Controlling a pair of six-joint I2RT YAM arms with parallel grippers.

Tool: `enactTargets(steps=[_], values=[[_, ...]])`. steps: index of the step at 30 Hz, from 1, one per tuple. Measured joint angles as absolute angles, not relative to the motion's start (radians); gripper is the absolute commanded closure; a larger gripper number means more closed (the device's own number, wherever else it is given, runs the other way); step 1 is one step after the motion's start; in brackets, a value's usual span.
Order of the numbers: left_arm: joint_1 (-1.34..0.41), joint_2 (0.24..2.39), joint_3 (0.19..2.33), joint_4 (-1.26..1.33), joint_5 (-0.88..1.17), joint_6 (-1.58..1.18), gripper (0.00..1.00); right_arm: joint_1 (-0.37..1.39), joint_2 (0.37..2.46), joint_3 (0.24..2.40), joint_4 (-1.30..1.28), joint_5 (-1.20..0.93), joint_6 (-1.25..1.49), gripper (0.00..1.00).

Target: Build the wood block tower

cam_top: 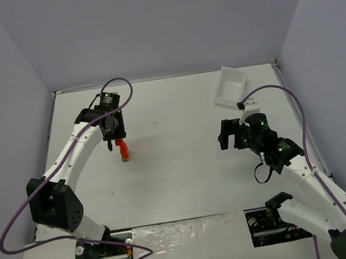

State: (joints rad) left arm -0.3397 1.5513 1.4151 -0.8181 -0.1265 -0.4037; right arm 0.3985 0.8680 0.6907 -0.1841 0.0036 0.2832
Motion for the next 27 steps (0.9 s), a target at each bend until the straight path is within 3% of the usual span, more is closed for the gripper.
enactTargets(steps=[27], values=[[-0.34,1.558,1.415,-0.818,-0.113,-0.405,0.99,0.398,0.875,0.691,-0.184,0.004,0.283,0.0]])
